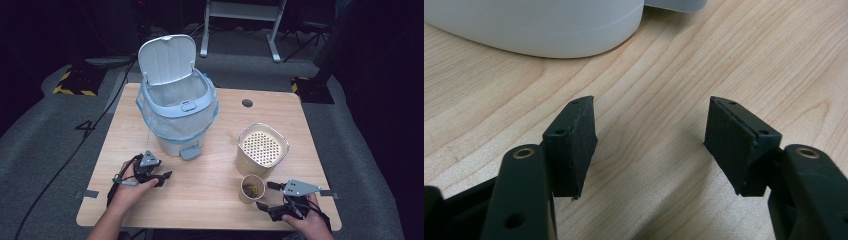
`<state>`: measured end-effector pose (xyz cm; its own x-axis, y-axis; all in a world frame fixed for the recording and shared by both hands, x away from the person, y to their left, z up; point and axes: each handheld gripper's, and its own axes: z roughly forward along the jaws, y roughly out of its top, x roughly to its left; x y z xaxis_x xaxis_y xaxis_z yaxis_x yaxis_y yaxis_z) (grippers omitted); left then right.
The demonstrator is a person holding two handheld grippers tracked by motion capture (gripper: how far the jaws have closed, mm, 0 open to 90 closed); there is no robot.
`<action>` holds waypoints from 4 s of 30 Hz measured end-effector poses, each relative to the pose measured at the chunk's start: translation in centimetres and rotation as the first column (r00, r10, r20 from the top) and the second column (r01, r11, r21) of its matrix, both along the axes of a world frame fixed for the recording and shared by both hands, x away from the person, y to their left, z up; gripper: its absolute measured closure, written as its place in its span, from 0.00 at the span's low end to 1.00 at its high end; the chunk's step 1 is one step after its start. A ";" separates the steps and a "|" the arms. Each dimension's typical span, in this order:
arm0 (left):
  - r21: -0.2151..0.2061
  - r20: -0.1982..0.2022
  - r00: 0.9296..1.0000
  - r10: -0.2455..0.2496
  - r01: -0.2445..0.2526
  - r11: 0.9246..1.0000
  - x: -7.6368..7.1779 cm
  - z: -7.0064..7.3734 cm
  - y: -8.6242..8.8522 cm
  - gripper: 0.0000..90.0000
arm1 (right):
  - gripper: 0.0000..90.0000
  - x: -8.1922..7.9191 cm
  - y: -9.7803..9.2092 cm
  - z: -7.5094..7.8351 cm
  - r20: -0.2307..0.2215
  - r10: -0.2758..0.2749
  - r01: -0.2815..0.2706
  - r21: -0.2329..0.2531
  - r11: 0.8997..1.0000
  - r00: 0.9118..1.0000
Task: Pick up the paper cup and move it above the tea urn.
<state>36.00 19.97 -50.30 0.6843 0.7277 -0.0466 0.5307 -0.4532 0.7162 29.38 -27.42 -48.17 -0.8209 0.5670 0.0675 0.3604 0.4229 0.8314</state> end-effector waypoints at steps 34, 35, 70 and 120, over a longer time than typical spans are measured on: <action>0.034 0.002 0.998 0.056 -0.056 0.998 -0.1 -0.1 -0.4 0.28 | 0.32 1.0 3.6 -1.0 0.054 0.065 -0.068 0.037 0.997 0.996; 0.034 0.002 0.998 0.057 -0.057 0.998 -0.1 -0.1 -0.4 0.28 | 0.32 0.8 3.5 -0.5 0.052 0.069 -0.070 0.036 0.997 0.996; 0.028 0.000 0.998 0.056 -0.056 0.998 -0.1 -0.1 -0.4 0.28 | 0.32 3.2 1.6 12.2 0.134 0.058 -0.061 0.019 0.998 0.989; 0.035 0.002 0.998 0.056 -0.056 0.998 -0.1 -0.1 -0.4 0.28 | 0.33 14.6 -1.5 13.0 0.180 -0.091 0.092 0.001 0.996 0.980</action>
<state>35.87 19.54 -50.35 0.6428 0.7658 -0.0201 0.5553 -0.4478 0.7008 43.93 -28.90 -35.21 -0.7640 0.6402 -0.0806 0.2430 0.4011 0.8832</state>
